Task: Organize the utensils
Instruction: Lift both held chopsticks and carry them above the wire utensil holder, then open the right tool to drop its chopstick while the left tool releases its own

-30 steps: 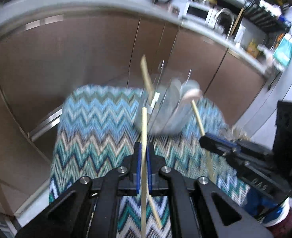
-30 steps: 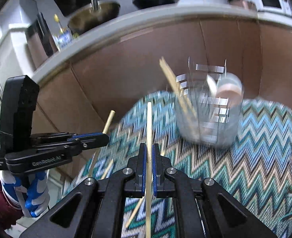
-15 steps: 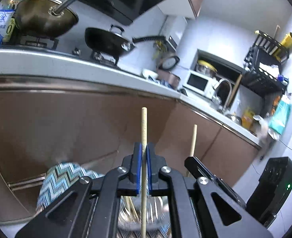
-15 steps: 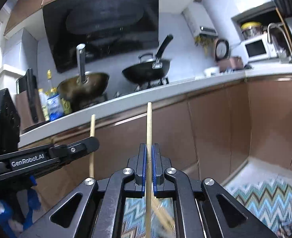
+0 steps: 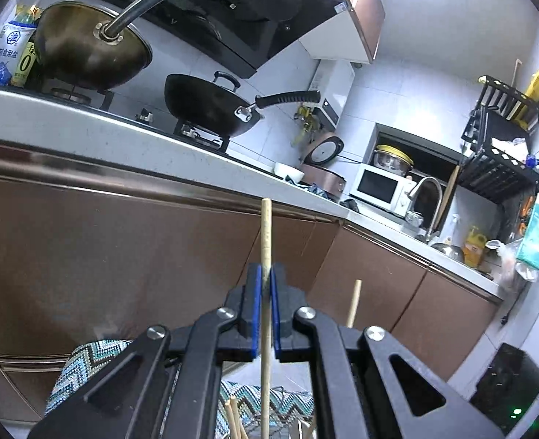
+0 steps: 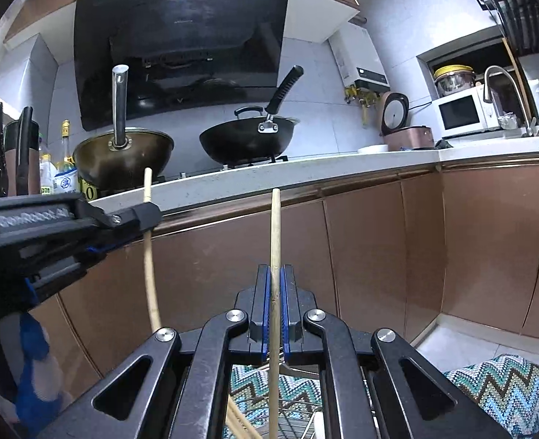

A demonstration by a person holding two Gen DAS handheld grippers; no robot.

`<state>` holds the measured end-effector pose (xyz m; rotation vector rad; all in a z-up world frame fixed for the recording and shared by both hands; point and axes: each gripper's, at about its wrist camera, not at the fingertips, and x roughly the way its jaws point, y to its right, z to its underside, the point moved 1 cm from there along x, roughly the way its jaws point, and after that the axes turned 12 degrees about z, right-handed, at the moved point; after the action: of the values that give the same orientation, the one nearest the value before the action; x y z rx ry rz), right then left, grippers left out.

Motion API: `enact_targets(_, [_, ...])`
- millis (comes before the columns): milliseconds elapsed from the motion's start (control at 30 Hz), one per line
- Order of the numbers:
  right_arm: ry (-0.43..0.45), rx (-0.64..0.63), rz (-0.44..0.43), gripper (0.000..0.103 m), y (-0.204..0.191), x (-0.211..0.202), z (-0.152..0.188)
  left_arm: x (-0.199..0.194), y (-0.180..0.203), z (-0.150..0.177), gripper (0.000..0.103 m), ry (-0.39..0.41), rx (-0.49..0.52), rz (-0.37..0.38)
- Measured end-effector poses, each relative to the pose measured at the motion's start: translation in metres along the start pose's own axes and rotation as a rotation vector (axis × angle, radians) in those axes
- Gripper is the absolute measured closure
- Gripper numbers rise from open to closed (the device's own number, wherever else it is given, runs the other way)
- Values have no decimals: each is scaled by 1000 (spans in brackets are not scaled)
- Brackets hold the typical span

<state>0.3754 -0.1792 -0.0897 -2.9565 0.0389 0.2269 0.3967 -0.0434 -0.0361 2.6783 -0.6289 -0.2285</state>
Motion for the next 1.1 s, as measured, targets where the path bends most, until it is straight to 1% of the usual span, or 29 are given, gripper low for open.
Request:
enact_targets(300, [19, -32, 27, 98, 0, -3, 15, 15, -3, 30, 98, 22, 4, -36])
enact_targets(467, [1, -18, 31, 98, 4, -6, 24, 16, -8, 45, 98, -3, 4, -41])
enact_targets(633, [-19, -11, 37, 97, 7, -15, 30, 8, -7, 50, 96, -30, 17, -37])
enact_targets(667, [-20, -11, 39, 97, 7, -16, 29, 6, -8, 49, 95, -34, 18, -40])
enact_targets(700, [-19, -10, 41, 95, 7, -19, 28, 4, -7, 49, 94, -36, 20, -42])
enact_targets(733, [-15, -8, 44, 89, 8, -23, 26, 0, -8, 47, 92, -36, 20, -46])
enact_targets(833, [2, -4, 54, 79, 9, -36, 16, -12, -7, 41, 87, -33, 22, -51])
enact_targets(933, [18, -5, 61, 74, 9, -50, 5, -33, -4, 29, 85, -16, 42, -59])
enact_targets(1000, [31, -7, 68, 72, 9, -63, -3, -48, -1, 20, 79, -4, 51, -64])
enact_targets(1067, [40, -7, 75, 69, 9, -75, -11, -68, 2, 8, 69, 20, 61, -75])
enact_targets(1100, [46, -6, 78, 68, 8, -84, -17, -80, 4, 1, 67, 32, 70, -84])
